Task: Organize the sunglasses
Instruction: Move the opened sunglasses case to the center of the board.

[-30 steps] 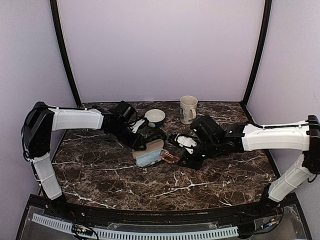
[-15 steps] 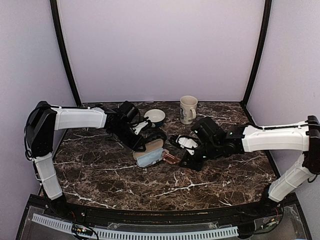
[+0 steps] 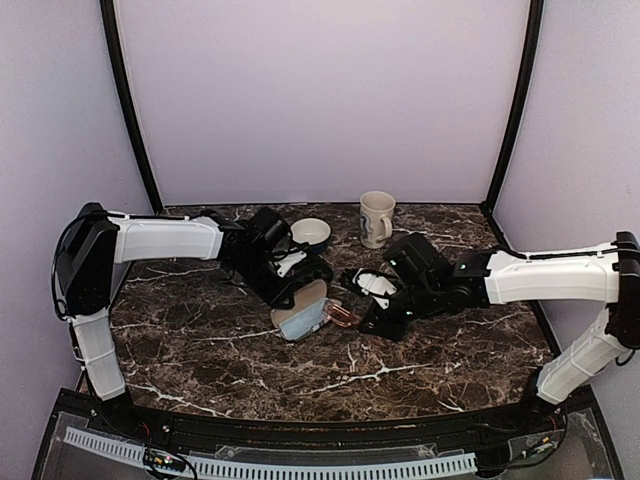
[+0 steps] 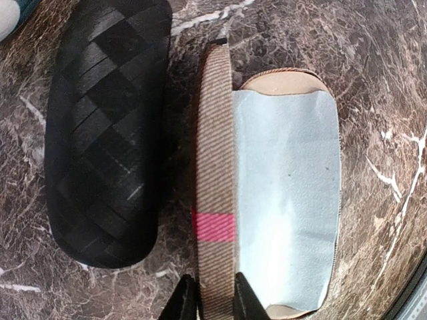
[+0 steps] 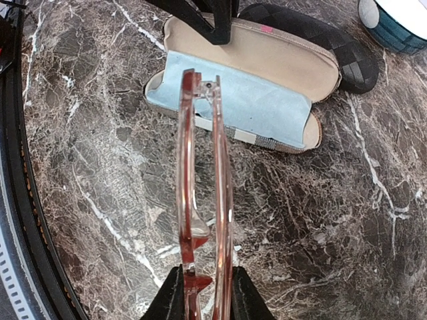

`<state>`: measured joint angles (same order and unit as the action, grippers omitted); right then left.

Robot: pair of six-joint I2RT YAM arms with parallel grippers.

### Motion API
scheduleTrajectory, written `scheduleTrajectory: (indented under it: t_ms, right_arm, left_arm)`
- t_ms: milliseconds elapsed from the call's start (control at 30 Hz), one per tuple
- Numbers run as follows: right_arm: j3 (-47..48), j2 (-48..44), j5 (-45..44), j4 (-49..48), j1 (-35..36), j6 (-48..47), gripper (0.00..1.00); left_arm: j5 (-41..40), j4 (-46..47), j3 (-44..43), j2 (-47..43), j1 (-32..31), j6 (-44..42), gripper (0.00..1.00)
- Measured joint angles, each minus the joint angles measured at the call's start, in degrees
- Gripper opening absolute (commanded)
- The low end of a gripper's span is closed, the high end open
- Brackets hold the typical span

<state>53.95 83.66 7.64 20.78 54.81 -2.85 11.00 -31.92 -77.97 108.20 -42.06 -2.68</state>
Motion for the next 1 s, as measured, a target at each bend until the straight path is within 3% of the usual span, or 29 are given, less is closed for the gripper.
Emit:
scheduleTrajectory:
  t_ms: [633, 733, 1000]
  right_arm:
    - [-3.1, -6.3, 0.2, 1.7, -0.5, 3.1, 0.21]
    - [-4.3, -8.0, 0.6, 2.0, -0.5, 4.4, 0.21]
    - [-6.0, -10.8, 2.9, 3.0, -0.5, 6.6, 0.21]
  left_arm:
    - [-2.0, 5.0, 4.0, -2.1, -9.1, -9.8, 0.17]
    - [-2.0, 6.1, 5.1, -3.1, -10.4, -11.3, 0.22]
    - [-1.4, 9.6, 7.9, -5.4, -11.3, -12.9, 0.46]
